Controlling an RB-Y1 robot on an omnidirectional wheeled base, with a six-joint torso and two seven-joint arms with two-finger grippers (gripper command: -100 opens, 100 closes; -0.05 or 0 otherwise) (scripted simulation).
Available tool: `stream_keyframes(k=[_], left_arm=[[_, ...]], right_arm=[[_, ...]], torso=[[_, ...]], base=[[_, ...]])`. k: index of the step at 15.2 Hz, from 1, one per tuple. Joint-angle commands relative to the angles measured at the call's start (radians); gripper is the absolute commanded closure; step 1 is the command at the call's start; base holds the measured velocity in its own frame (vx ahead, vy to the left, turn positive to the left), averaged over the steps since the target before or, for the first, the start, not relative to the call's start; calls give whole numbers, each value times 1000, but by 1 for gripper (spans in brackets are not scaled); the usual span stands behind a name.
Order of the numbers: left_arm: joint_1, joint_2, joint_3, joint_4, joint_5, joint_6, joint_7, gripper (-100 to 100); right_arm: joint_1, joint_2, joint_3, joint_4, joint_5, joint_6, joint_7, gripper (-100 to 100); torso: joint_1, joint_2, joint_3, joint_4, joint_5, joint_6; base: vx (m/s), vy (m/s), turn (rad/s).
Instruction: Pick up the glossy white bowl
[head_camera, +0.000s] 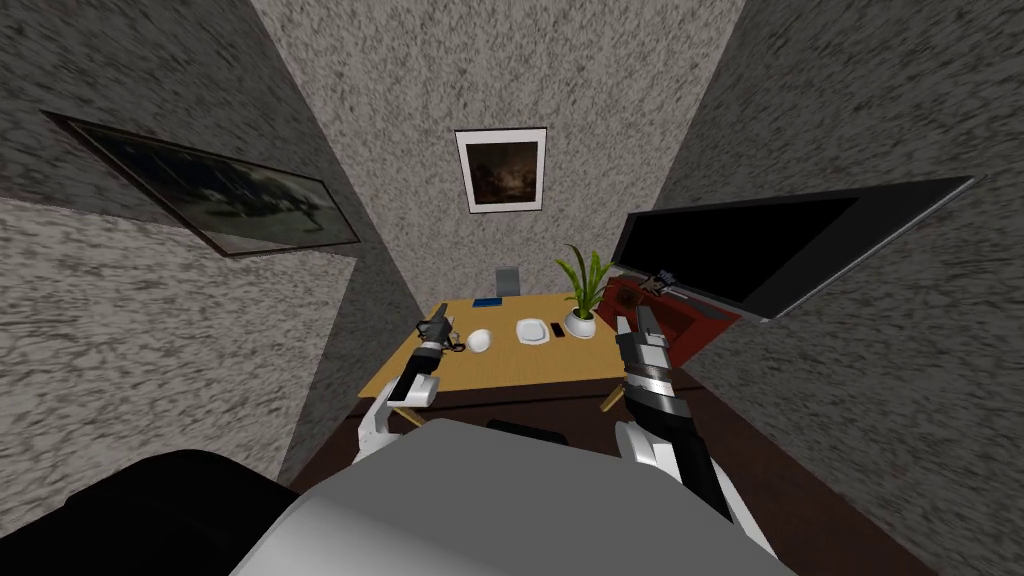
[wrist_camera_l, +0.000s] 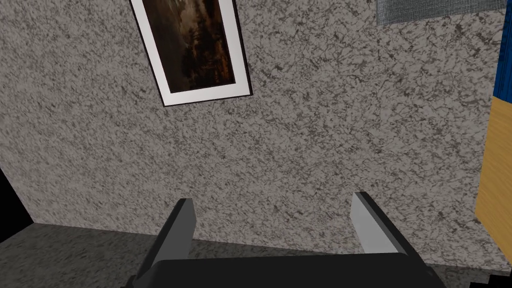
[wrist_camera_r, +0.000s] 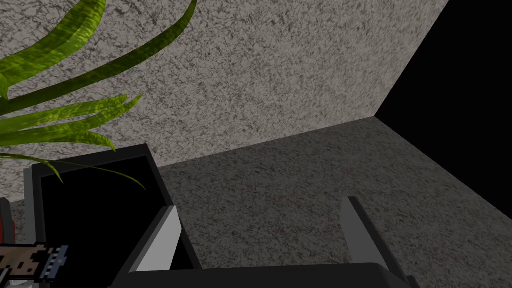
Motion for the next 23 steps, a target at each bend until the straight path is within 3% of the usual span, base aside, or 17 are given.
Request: stream_keyframes(k=[1, 4, 6, 7, 9, 10, 14, 15, 17, 18, 20, 21, 22, 23], left_arm=[[-5, 0, 3, 10, -2, 30, -1, -100], [-52, 19, 34, 90, -2, 103, 1, -100], [-52, 19, 34, 90, -2, 129, 1, -100], [-76, 27, 50, 133, -2, 161, 3, -100], [-76, 27, 50, 133, -2, 180, 3, -100], [-100, 34, 66, 176, -2, 215, 4, -100], [-125, 41, 83, 219, -2, 286, 5, -100], [-151, 47, 99, 262, -2, 319, 7, -100], [-151, 47, 99, 263, -2, 340, 7, -100], [-176, 53, 116, 308, -2, 377, 8, -100], [-176, 53, 116, 308, -2, 395, 8, -100], [-202, 58, 133, 339, -1, 438, 10, -100], [-202, 58, 133, 353, -1, 450, 10, -100], [-227, 62, 150, 385, -1, 473, 11, -100]], right_arm=[[0, 0, 0, 0, 0, 0, 0, 0], [0, 0, 0, 0, 0, 0, 0, 0], [0, 0, 0, 0, 0, 0, 0, 0], [0, 0, 0, 0, 0, 0, 0, 0], [0, 0, 0, 0, 0, 0, 0, 0], [0, 0, 0, 0, 0, 0, 0, 0], [0, 0, 0, 0, 0, 0, 0, 0], [0, 0, 0, 0, 0, 0, 0, 0], [0, 0, 0, 0, 0, 0, 0, 0], [0, 0, 0, 0, 0, 0, 0, 0], [0, 0, 0, 0, 0, 0, 0, 0], [0, 0, 0, 0, 0, 0, 0, 0], [0, 0, 0, 0, 0, 0, 0, 0], [0, 0, 0, 0, 0, 0, 0, 0]], torso=[[0, 0, 0, 0, 0, 0], [0, 0, 0, 0, 0, 0], [0, 0, 0, 0, 0, 0], [0, 0, 0, 0, 0, 0], [0, 0, 0, 0, 0, 0], [0, 0, 0, 0, 0, 0], [1, 0, 0, 0, 0, 0], [0, 0, 0, 0, 0, -1], [0, 0, 0, 0, 0, 0], [0, 0, 0, 0, 0, 0], [0, 0, 0, 0, 0, 0], [0, 0, 0, 0, 0, 0], [0, 0, 0, 0, 0, 0], [0, 0, 0, 0, 0, 0]], base=[[-10, 20, -49], [-20, 24, -165], [-18, 31, -111], [-18, 30, -123], [-18, 26, -108], [-17, 21, -155], [-23, 30, -157], [-22, 27, -99], [-19, 24, -113], [-20, 21, -181], [-21, 25, -123], [-20, 26, -134], [-22, 31, -158], [-29, 28, -247]])
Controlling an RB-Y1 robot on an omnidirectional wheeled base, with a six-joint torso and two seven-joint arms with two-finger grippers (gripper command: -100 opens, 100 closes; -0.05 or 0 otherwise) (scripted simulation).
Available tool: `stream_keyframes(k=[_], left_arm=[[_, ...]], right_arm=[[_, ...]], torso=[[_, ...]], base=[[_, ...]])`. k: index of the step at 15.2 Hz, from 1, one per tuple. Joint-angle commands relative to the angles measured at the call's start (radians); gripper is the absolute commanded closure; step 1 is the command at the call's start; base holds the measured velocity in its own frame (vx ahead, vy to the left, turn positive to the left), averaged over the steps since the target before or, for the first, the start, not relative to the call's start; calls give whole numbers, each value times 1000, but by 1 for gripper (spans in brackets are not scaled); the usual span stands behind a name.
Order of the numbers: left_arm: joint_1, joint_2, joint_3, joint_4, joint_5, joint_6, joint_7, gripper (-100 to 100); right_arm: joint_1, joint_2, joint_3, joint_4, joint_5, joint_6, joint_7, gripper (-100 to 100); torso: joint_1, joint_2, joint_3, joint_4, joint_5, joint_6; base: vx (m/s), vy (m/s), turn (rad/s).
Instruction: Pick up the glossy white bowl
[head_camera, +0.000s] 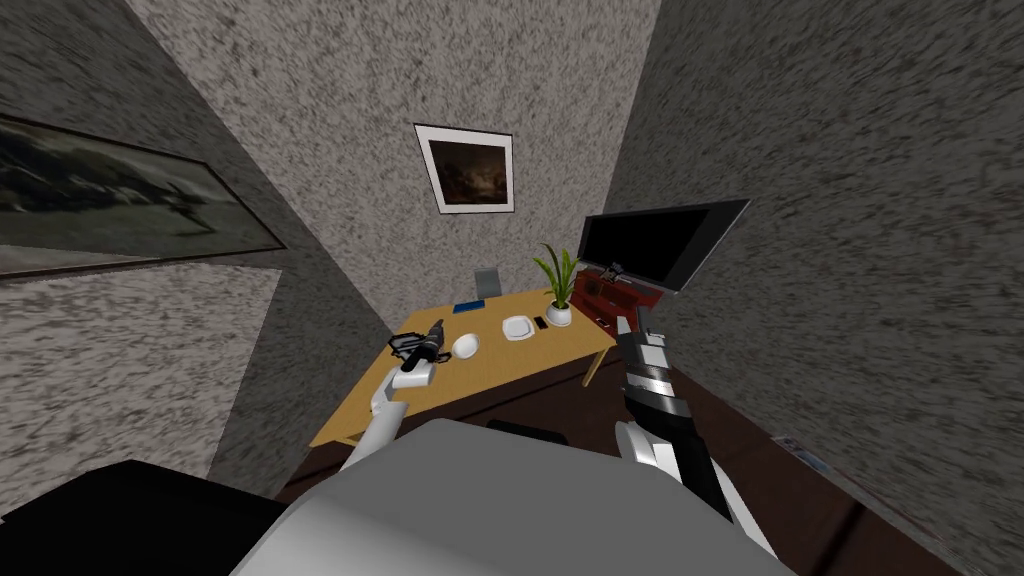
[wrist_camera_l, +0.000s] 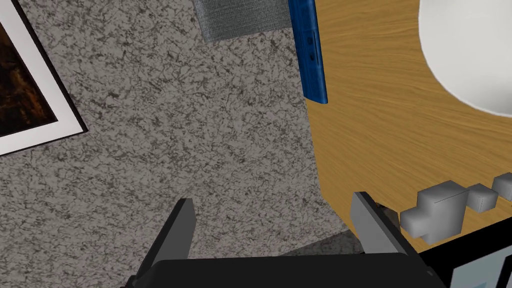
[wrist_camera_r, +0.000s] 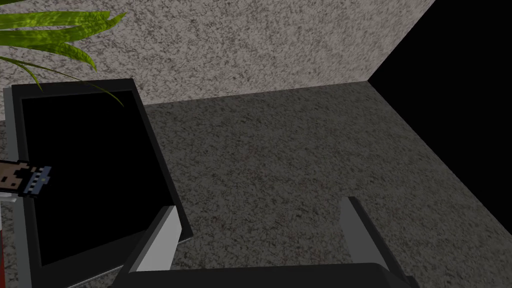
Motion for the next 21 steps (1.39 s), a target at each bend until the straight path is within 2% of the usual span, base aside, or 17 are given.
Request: stream_keyframes(k=[1, 2, 3, 5, 6, 8, 9, 11, 12, 13, 14, 16, 17, 19, 20, 21], left_arm=[[-20, 8, 13, 46, 3, 50, 3, -100], [-20, 8, 13, 46, 3, 60, 3, -100], [-46, 12, 30, 87, 3, 89, 4, -100], [-46, 12, 30, 91, 3, 114, 4, -100], [-71, 15, 47, 135, 4, 140, 6, -100], [-71, 15, 47, 135, 4, 169, 6, -100], [-96, 18, 63, 177, 4, 200, 7, -100], [-96, 18, 63, 178, 4, 222, 7, -100], [-121, 21, 79, 216, 5, 259, 8, -100], [-121, 21, 79, 221, 5, 275, 8, -100], [-145, 23, 94, 245, 5, 300, 10, -100], [-145, 23, 94, 263, 5, 326, 10, -100], [-169, 25, 109, 297, 6, 358, 11, -100], [-169, 25, 109, 304, 6, 376, 11, -100], [-192, 27, 124, 343, 7, 411, 13, -100], [-192, 27, 124, 343, 7, 425, 13, -100]], right_arm=[[0, 0, 0, 0, 0, 0, 0, 0], [0, 0, 0, 0, 0, 0, 0, 0], [0, 0, 0, 0, 0, 0, 0, 0], [0, 0, 0, 0, 0, 0, 0, 0], [0, 0, 0, 0, 0, 0, 0, 0], [0, 0, 0, 0, 0, 0, 0, 0], [0, 0, 0, 0, 0, 0, 0, 0], [0, 0, 0, 0, 0, 0, 0, 0], [0, 0, 0, 0, 0, 0, 0, 0], [0, 0, 0, 0, 0, 0, 0, 0], [0, 0, 0, 0, 0, 0, 0, 0], [0, 0, 0, 0, 0, 0, 0, 0], [0, 0, 0, 0, 0, 0, 0, 0], [0, 0, 0, 0, 0, 0, 0, 0], [0, 0, 0, 0, 0, 0, 0, 0], [0, 0, 0, 0, 0, 0, 0, 0]], torso=[[0, 0, 0, 0, 0, 0], [0, 0, 0, 0, 0, 0], [0, 0, 0, 0, 0, -1], [0, 0, 0, 0, 0, 0], [0, 0, 0, 0, 0, -1], [0, 0, 0, 0, 0, -1], [0, 0, 0, 0, 0, -1], [0, 0, 0, 0, 0, -1], [-1, 0, 0, 0, 0, -1], [0, 0, 0, 0, 0, -1], [0, 0, 0, 0, 0, 0], [0, 0, 0, 0, 0, -1], [0, 0, 0, 0, 0, -1], [0, 0, 0, 0, 0, -1], [-1, -1, 0, 0, 0, -1], [-1, -1, 0, 0, 0, 0]], base=[[-30, 31, -203], [-23, 28, -44], [-29, 27, -122], [-25, 26, -120], [-21, 24, -135], [-21, 23, -120], [-22, 21, -177], [-21, 22, -106], [-20, 21, -134], [-25, 27, -161], [-37, 31, -229], [-30, 31, -109], [-19, 19, -121], [-18, 17, -107], [-18, 17, -137], [-22, 22, -156]])
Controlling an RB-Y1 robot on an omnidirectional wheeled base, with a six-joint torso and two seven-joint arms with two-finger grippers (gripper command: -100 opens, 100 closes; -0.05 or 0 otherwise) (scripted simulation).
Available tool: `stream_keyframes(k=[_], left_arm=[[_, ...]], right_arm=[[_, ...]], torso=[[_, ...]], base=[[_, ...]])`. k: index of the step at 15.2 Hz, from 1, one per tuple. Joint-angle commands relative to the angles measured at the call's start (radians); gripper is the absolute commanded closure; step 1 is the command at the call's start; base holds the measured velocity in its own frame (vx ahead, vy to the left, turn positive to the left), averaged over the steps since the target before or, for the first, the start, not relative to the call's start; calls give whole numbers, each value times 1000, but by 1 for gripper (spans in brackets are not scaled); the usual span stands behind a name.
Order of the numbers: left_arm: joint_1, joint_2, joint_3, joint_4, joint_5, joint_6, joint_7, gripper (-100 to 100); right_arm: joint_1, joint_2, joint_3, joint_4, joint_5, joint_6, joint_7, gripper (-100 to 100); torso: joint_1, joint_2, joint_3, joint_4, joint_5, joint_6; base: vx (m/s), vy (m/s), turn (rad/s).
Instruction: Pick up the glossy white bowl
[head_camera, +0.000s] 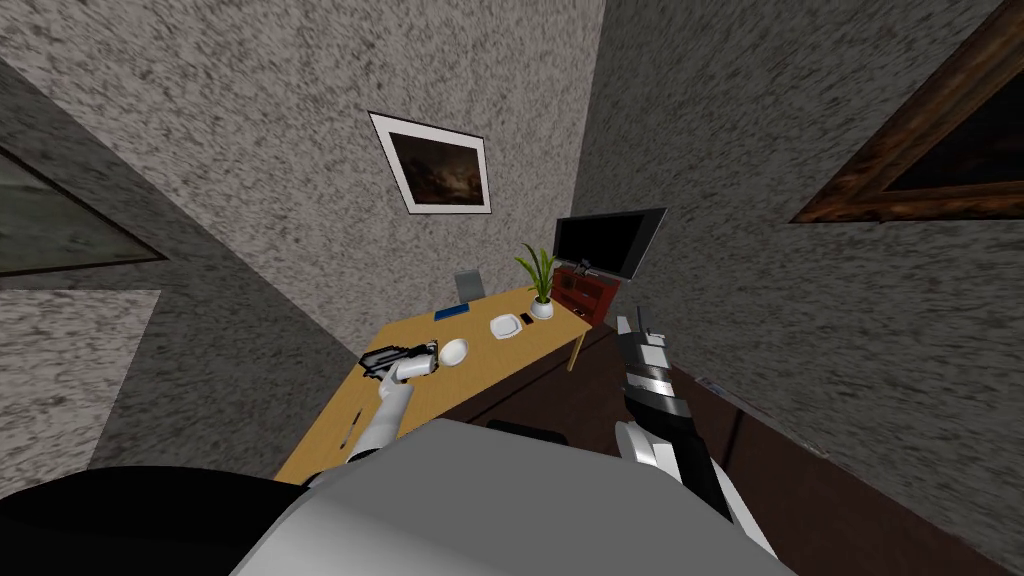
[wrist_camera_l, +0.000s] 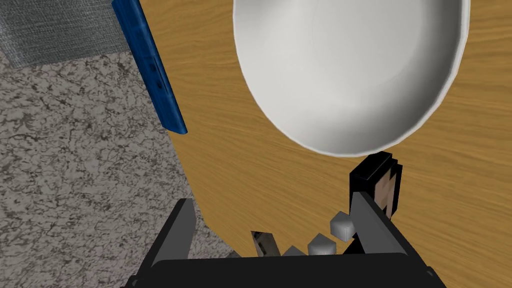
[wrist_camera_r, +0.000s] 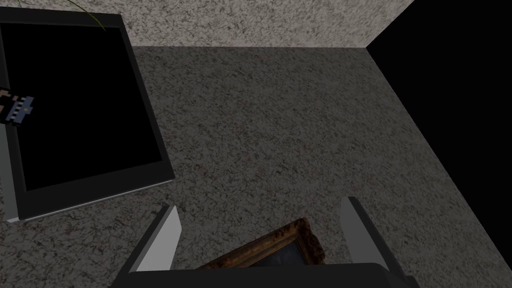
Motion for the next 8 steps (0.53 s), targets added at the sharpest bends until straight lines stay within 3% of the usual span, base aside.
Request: stream_keyframes(k=[1, 3, 4, 6, 7, 8], left_arm=[[-29, 4, 19, 50, 4, 50, 1, -100], [-29, 4, 19, 51, 4, 74, 1, -100], [-51, 5, 32, 88, 5, 111, 2, -100], [-51, 5, 32, 88, 5, 118, 2, -100], [-71, 6, 45, 122, 5, 153, 4, -100], [-71, 6, 45, 122, 5, 161, 4, -100]], right_arm=[[0, 0, 0, 0, 0, 0, 0, 0], [0, 0, 0, 0, 0, 0, 0, 0], [0, 0, 0, 0, 0, 0, 0, 0], [0, 0, 0, 0, 0, 0, 0, 0], [0, 0, 0, 0, 0, 0, 0, 0], [0, 0, 0, 0, 0, 0, 0, 0]], torso=[[0, 0, 0, 0, 0, 0], [0, 1, 0, 0, 0, 0], [0, 0, 0, 0, 0, 0], [0, 0, 0, 0, 0, 0], [0, 0, 0, 0, 0, 0], [0, 0, 0, 0, 0, 0]], base=[[-31, 27, -186], [-25, 24, -107], [-18, 18, -112], [-17, 18, -94], [-18, 14, -142], [-22, 17, -139]])
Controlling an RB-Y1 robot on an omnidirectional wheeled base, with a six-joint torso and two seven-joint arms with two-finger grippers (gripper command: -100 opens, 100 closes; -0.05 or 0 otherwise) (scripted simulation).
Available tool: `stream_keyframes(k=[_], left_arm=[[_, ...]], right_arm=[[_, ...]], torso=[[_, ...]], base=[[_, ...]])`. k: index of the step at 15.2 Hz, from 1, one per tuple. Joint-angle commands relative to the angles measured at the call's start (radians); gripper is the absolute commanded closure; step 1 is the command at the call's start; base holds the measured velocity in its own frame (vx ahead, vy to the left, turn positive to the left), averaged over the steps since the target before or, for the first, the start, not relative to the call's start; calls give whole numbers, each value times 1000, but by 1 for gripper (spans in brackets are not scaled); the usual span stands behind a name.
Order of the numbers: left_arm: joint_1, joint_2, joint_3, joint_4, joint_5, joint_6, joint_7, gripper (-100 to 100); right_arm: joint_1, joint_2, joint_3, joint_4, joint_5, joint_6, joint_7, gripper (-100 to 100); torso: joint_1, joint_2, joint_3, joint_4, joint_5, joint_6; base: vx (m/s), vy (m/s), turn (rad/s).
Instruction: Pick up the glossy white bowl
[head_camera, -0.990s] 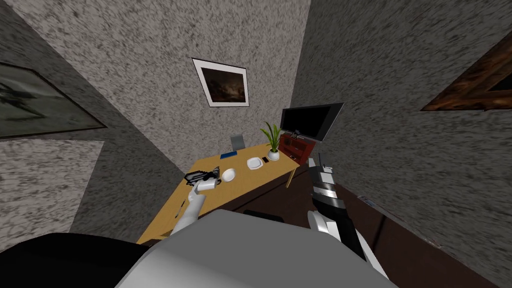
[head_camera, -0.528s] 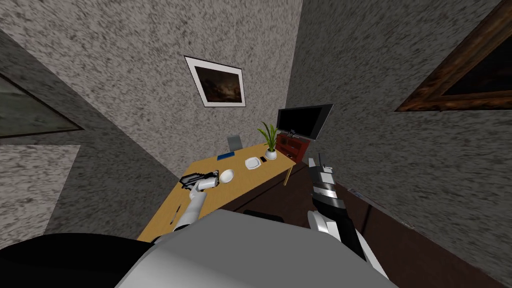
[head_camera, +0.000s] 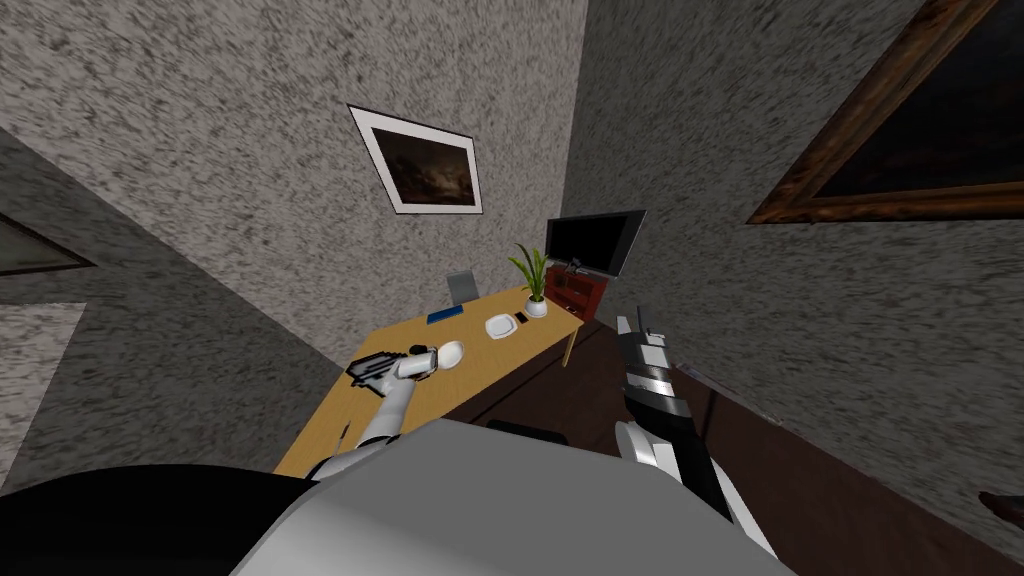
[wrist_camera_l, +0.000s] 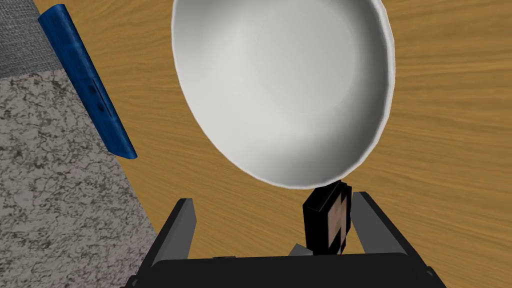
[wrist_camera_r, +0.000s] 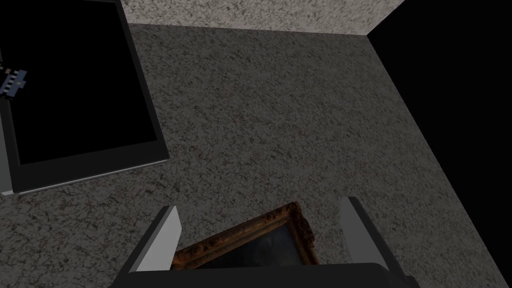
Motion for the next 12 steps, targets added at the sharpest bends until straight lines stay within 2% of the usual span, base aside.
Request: stream_keyframes(k=[1, 2, 3, 6, 8, 9, 11, 12], left_arm=[[-27, 2, 16, 49, 2, 50, 1, -100], [-27, 2, 16, 49, 2, 57, 1, -100], [-45, 3, 27, 80, 3, 85, 2, -100], [-62, 3, 37, 107, 4, 129, 3, -100], [-92, 3, 54, 155, 5, 184, 5, -100], [-92, 3, 54, 155, 5, 188, 5, -100], [-116, 3, 67, 191, 6, 234, 6, -100], [-116, 3, 67, 191, 6, 234, 6, -100]], right_arm=[[0, 0, 0, 0, 0, 0, 0, 0], [0, 0, 0, 0, 0, 0, 0, 0], [0, 0, 0, 0, 0, 0, 0, 0], [0, 0, 0, 0, 0, 0, 0, 0], [0, 0, 0, 0, 0, 0, 0, 0], [0, 0, 0, 0, 0, 0, 0, 0], [0, 0, 0, 0, 0, 0, 0, 0], [0, 0, 0, 0, 0, 0, 0, 0]], torso=[[0, 0, 0, 0, 0, 0], [0, 0, 0, 0, 0, 0], [0, 0, 0, 0, 0, 0], [0, 0, 0, 0, 0, 0], [0, 0, 0, 0, 0, 0], [0, 0, 0, 0, 0, 0], [0, -1, 0, 0, 0, 0], [0, -1, 0, 0, 0, 0]], base=[[-26, 19, -176], [-25, 21, -142], [-23, 20, -129], [-20, 21, -120], [-15, 20, -164], [-13, 22, -132], [-14, 20, -131], [-12, 19, -92]])
